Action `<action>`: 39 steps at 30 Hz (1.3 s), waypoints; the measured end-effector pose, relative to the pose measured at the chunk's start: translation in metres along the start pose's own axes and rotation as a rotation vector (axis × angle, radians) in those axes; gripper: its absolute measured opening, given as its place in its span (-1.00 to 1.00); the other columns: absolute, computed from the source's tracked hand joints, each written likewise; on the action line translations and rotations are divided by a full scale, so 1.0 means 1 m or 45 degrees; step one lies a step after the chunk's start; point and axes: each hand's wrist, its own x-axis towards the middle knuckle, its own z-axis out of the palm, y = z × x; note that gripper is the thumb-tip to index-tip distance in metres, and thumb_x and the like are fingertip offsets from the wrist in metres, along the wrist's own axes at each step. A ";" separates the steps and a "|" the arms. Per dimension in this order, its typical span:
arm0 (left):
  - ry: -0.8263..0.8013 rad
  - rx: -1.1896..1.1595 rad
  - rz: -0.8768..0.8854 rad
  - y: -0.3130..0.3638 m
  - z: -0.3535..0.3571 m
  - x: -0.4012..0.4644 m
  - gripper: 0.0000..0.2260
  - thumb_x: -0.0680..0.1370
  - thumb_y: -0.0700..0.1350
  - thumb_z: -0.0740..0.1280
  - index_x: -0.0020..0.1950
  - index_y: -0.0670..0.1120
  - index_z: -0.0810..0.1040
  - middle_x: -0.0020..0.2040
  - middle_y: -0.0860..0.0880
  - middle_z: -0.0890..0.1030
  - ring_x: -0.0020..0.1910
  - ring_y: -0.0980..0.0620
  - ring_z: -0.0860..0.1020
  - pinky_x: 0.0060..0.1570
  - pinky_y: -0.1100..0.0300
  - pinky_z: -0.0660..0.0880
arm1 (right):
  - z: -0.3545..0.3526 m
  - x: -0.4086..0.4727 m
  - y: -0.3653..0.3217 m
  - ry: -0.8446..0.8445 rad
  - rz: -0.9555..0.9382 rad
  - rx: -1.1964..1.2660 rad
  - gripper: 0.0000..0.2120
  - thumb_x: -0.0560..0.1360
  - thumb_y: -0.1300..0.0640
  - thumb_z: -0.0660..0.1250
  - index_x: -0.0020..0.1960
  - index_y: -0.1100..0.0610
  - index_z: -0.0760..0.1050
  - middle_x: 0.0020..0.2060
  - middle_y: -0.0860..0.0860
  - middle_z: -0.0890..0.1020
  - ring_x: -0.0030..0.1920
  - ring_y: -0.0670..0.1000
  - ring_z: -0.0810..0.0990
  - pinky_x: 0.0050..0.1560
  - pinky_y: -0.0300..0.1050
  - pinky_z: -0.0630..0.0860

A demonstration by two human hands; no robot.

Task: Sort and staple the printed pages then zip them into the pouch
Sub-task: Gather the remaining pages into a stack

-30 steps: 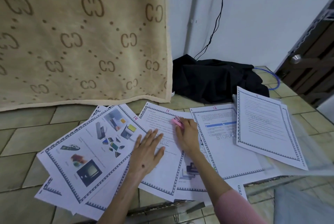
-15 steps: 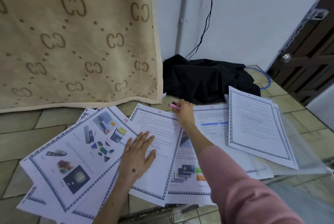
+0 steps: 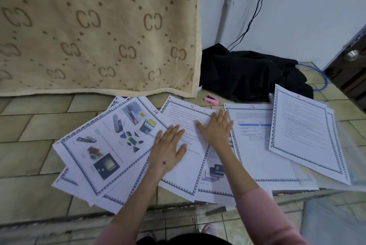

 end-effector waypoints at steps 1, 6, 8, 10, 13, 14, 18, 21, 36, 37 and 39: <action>-0.013 0.009 -0.026 0.000 0.000 -0.001 -0.29 0.43 0.28 -0.27 0.52 0.04 0.11 0.56 0.05 0.04 0.54 0.09 -0.06 0.45 0.09 -0.25 | 0.004 -0.002 0.001 -0.035 -0.017 -0.069 -0.18 0.52 -0.34 0.00 0.53 0.23 -0.05 0.54 0.18 -0.14 0.52 0.17 -0.27 0.46 0.18 -0.28; -0.043 -0.010 -0.099 -0.002 0.000 -0.003 -0.29 0.41 0.32 -0.25 0.51 0.08 0.11 0.56 0.02 -0.01 0.54 0.04 -0.12 0.46 -0.08 -0.26 | -0.001 -0.005 -0.004 0.009 -0.200 0.145 -0.34 0.52 -0.27 0.12 0.47 0.11 0.23 0.53 0.19 0.02 0.53 0.18 -0.15 0.48 0.15 -0.18; -0.035 -0.079 -0.112 -0.003 -0.002 -0.002 -0.29 0.42 0.32 -0.22 0.51 0.07 0.11 0.56 0.03 0.03 0.54 0.06 -0.10 0.46 -0.06 -0.25 | -0.007 -0.011 -0.011 0.019 -0.327 0.646 -0.39 0.49 -0.17 0.26 0.46 0.04 0.26 0.48 0.09 0.26 0.49 0.10 0.15 0.48 0.08 0.12; -0.003 -0.233 -0.158 -0.005 -0.004 -0.001 -0.35 0.49 0.28 -0.12 0.51 0.01 0.13 0.55 0.04 0.08 0.54 0.07 -0.05 0.48 0.00 -0.22 | -0.014 -0.028 -0.020 -0.013 -0.294 1.160 -0.25 0.46 -0.04 0.39 0.51 -0.03 0.07 0.41 -0.11 0.30 0.39 -0.06 0.32 0.39 -0.04 0.29; 0.136 -0.599 -0.263 -0.006 -0.012 0.002 -0.55 0.59 -0.03 0.17 0.47 -0.08 0.23 0.50 -0.02 0.24 0.51 0.03 0.12 0.50 0.09 -0.05 | -0.010 -0.047 -0.021 -0.020 0.168 1.730 -0.18 0.45 0.21 0.43 0.52 0.06 -0.01 0.29 -0.11 0.34 0.23 -0.10 0.42 0.27 -0.15 0.36; 0.171 -0.754 -0.319 -0.006 -0.017 0.003 -0.59 0.59 -0.13 0.20 0.44 -0.08 0.29 0.47 -0.03 0.30 0.48 0.00 0.20 0.47 0.13 0.07 | -0.008 -0.051 -0.018 -0.052 0.311 1.876 -0.34 0.46 0.27 0.40 0.46 0.14 0.18 0.26 -0.05 0.42 0.20 -0.04 0.48 0.27 -0.10 0.39; 0.160 -1.216 -0.550 -0.012 -0.034 0.012 -0.63 0.57 -0.21 0.25 0.38 -0.07 0.38 0.42 -0.02 0.37 0.41 0.02 0.31 0.26 0.25 0.29 | -0.014 -0.061 -0.013 -0.024 0.151 1.794 -0.85 0.49 0.29 0.35 0.03 0.12 0.59 0.00 0.10 0.68 0.02 0.10 0.66 0.10 0.07 0.58; 0.221 -1.143 -0.604 -0.019 -0.042 0.018 -0.58 0.55 -0.11 0.31 0.40 -0.10 0.35 0.42 -0.06 0.36 0.41 -0.03 0.32 0.30 0.15 0.30 | -0.038 -0.063 -0.011 0.042 -0.098 1.712 -0.84 0.51 0.26 0.32 0.08 0.13 0.57 -0.03 0.06 0.68 -0.07 -0.03 0.68 -0.06 -0.13 0.61; 0.374 -1.099 -0.376 -0.022 -0.069 0.043 -0.63 0.55 0.10 0.25 -0.33 -0.13 0.43 -0.41 -0.05 0.42 -0.32 0.02 0.38 -0.27 0.15 0.24 | -0.082 -0.022 0.019 0.048 -0.270 1.478 -0.77 0.52 0.24 0.32 0.17 0.08 0.52 0.05 -0.02 0.64 0.01 -0.12 0.63 0.03 -0.25 0.57; 0.254 -1.079 -0.375 -0.023 -0.069 0.041 -0.54 0.55 0.19 0.15 -0.25 -0.17 0.52 -0.34 -0.04 0.49 -0.24 0.00 0.44 -0.22 0.14 0.30 | -0.078 -0.022 0.021 0.140 -0.226 1.453 -0.78 0.53 0.24 0.31 0.17 0.09 0.52 0.05 -0.02 0.63 0.02 -0.12 0.62 0.02 -0.28 0.55; -0.023 -1.054 -0.379 -0.029 -0.063 0.036 -0.35 0.53 0.32 -0.05 0.09 -0.13 0.61 0.04 -0.04 0.61 0.09 -0.02 0.51 0.11 0.11 0.37 | -0.075 -0.023 0.031 0.334 -0.074 1.497 -0.81 0.55 0.22 0.27 0.15 0.10 0.51 0.03 0.01 0.62 0.05 -0.02 0.60 0.03 -0.24 0.52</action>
